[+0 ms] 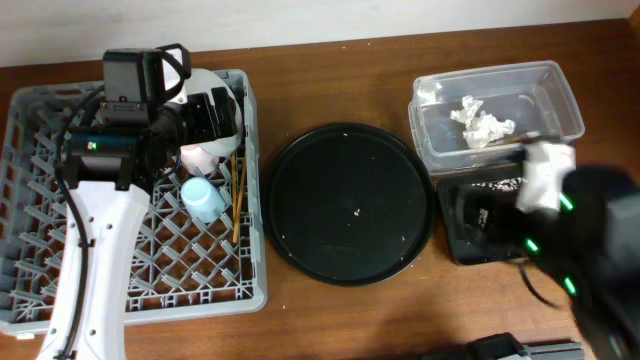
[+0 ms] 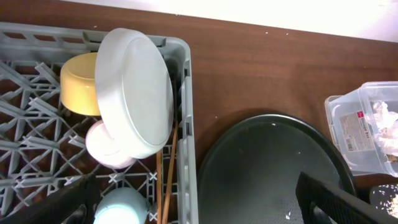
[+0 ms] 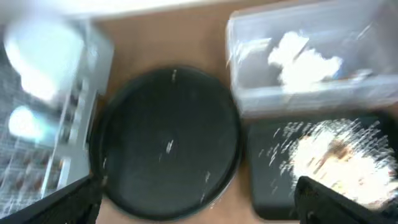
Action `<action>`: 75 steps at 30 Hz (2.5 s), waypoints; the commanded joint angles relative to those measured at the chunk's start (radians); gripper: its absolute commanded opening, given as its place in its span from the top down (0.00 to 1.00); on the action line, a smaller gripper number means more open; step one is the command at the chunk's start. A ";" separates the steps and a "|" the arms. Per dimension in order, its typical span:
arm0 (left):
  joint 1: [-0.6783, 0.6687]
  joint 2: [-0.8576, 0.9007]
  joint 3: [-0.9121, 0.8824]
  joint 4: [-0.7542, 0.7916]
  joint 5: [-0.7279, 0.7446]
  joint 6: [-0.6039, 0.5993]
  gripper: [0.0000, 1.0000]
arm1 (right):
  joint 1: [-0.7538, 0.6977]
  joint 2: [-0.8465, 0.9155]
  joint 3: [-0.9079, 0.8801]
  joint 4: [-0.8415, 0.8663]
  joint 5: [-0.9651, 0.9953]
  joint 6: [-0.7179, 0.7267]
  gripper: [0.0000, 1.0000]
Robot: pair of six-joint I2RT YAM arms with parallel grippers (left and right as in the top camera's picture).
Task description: Sort waste into correct bins and load items into the dishwasher rack
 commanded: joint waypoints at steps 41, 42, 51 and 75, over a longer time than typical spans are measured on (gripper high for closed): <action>-0.001 -0.005 -0.004 0.002 -0.007 0.016 0.01 | -0.138 -0.862 -1.396 1.118 0.024 -0.214 0.01; -0.001 -0.005 -0.004 0.002 -0.007 0.016 0.01 | -0.138 -0.862 -1.396 1.118 0.024 -0.214 0.01; -0.001 -0.058 -0.009 -0.001 -0.010 0.016 0.01 | -0.138 -0.862 -1.396 1.118 0.024 -0.214 0.01; 0.127 -1.521 -1.546 1.119 -0.100 0.001 0.01 | -0.138 -0.862 -1.396 1.118 0.024 -0.214 0.01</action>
